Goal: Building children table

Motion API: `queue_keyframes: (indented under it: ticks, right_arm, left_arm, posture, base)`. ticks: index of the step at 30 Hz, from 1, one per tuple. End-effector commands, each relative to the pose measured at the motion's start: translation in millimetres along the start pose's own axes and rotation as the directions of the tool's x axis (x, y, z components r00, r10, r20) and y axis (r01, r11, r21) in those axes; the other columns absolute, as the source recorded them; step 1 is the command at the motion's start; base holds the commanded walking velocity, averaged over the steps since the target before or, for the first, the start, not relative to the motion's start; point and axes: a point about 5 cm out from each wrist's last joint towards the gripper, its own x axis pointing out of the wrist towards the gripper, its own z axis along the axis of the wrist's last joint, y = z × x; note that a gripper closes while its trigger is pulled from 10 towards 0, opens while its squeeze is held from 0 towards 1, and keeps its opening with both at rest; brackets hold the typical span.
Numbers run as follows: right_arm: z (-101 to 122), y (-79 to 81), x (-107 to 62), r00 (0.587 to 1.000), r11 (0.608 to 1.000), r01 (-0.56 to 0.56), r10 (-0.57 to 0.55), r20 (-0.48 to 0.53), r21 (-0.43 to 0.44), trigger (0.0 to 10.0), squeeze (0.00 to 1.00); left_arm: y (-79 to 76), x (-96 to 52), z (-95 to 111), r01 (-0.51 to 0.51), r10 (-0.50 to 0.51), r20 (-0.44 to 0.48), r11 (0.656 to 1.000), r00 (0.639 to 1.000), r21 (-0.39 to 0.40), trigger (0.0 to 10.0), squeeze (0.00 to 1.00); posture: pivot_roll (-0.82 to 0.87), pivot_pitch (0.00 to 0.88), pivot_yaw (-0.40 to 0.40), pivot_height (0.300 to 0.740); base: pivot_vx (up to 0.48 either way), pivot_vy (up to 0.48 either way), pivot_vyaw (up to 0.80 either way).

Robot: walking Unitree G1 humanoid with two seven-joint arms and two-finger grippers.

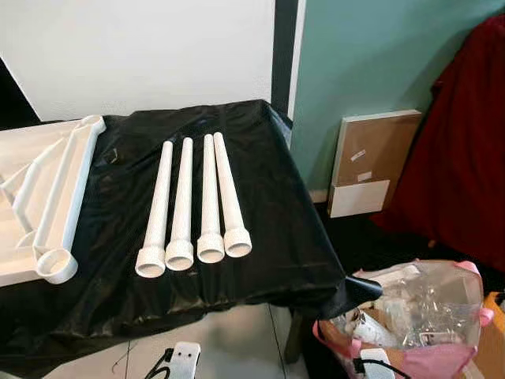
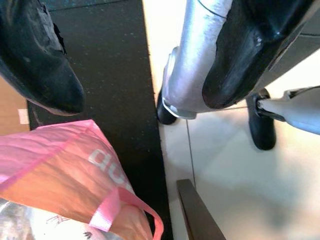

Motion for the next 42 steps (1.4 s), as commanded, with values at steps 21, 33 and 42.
queue_keyframes:
  ticks: [21, 33, 42]
  right_arm:
    - [-11.5, 2.5, -2.2, 0.999, 1.000, -0.017, 0.016, -0.052, -0.024, 10.0, 0.00]
    - [-11.8, 3.2, -2.2, 0.998, 0.999, -0.019, 0.018, -0.054, -0.026, 10.0, 0.00]
    - [-10.8, 3.1, -1.9, 0.998, 0.999, -0.022, 0.020, -0.052, -0.023, 10.0, 0.00]
  left_arm:
    - [-3.7, -1.7, -14.5, 0.003, -0.003, -0.047, 1.000, 0.999, -0.008, 10.0, 0.00]
    - [-4.4, -1.5, -14.5, 0.005, -0.005, -0.048, 1.000, 0.999, -0.011, 10.0, 0.00]
    - [-4.3, -1.3, -13.0, 0.003, -0.003, -0.047, 1.000, 0.999, -0.011, 10.0, 0.00]
  posture:
    - [-0.06, 0.000, 0.010, 0.740]
    - [-0.06, 0.000, 0.007, 0.740]
    - [-0.05, 0.000, 0.008, 0.740]
  base:
    - [0.000, 0.080, 0.00]
    - [0.000, 0.267, 0.00]
    - [0.000, 0.292, 0.00]
